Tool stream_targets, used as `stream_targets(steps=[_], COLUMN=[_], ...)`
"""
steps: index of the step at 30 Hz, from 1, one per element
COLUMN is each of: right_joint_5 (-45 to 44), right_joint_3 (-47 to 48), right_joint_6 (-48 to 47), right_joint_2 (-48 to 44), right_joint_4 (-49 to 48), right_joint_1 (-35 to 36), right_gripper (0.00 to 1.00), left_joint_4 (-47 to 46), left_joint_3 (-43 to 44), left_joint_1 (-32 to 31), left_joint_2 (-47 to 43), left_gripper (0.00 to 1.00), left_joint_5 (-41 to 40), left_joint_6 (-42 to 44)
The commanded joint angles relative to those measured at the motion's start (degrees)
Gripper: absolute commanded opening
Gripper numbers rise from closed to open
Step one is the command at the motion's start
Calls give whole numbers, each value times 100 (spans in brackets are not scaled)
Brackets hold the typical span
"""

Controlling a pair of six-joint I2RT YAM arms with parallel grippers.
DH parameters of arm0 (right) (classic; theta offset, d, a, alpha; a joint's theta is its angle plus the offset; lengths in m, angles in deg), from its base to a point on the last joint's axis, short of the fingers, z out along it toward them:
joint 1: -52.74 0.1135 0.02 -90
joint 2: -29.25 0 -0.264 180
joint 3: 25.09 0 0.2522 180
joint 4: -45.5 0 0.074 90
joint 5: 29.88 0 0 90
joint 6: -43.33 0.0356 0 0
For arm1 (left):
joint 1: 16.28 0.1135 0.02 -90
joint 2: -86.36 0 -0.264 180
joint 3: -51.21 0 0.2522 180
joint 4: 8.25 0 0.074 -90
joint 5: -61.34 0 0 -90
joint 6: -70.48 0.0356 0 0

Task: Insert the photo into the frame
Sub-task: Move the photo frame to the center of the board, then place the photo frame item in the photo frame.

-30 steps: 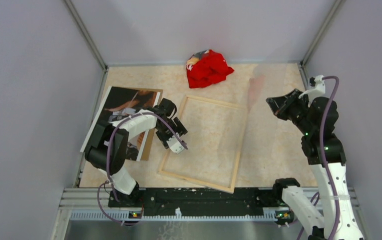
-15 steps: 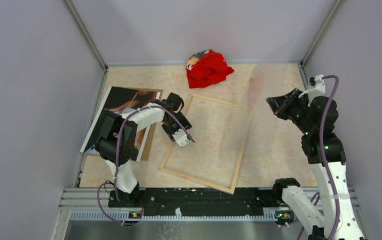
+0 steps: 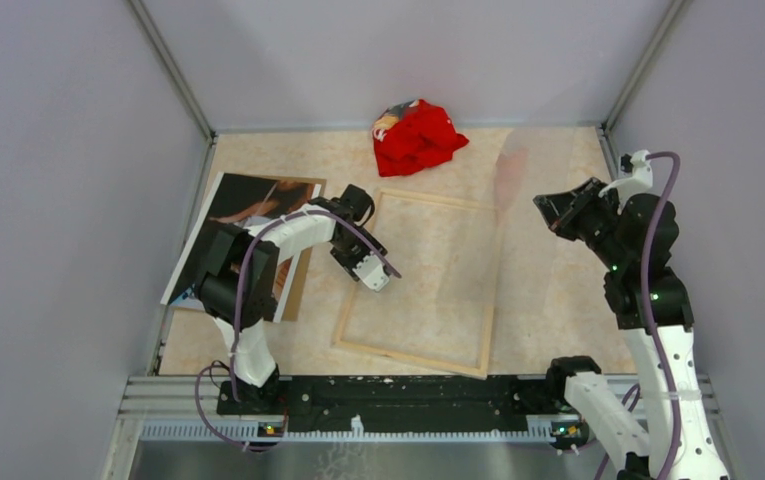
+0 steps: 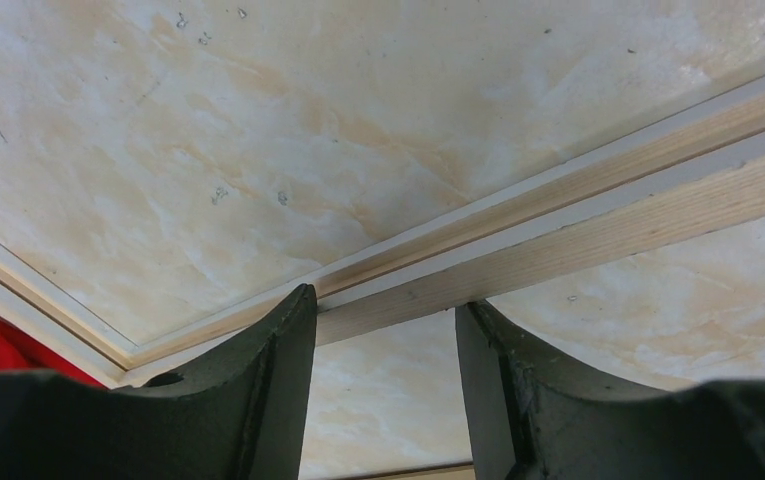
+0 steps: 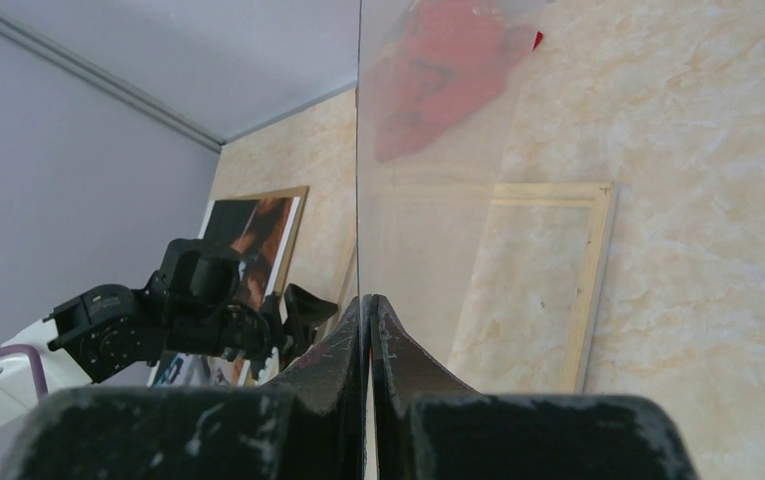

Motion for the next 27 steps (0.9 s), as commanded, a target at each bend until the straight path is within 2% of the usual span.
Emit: stream_targets(steps=[1,8,13,17,20,24,25,27], right_joint_5=[-38,7,11,42,85,205,246,383], right_joint_3=[249,177,143,83,17,-78,-103,-133], right_joint_6=[29,56,35,39,84,184,223,272], right_joint_2=[-161,-184,-181,-187,-205,-200,-192,-141], right_joint_4=[-196,-230,-247,-274,-324,-439,-485,-599], right_joint_1=[-32,-28,-30,-34,-30,-30,-34,-30], right_gripper=[0,0,0,0,0,0,0,0], left_joint_4=[413,142,125,-37,-429,-437,-410,-317], left_joint_3=[-74,-99,-205,-484,-687,-233,-95,175], left_joint_1=[34,44,34,35,27,17,17,44], left_joint_2=[206,245,172,-17,-228,-372,-424,-535], left_gripper=[55,55,53,55,62,73,94,99], left_joint_5=[-50,-378,-367,-337,-301,17,55,19], left_joint_6=[-674,-1067,-1267,-1307,-1238,-1760,-1924,-2315])
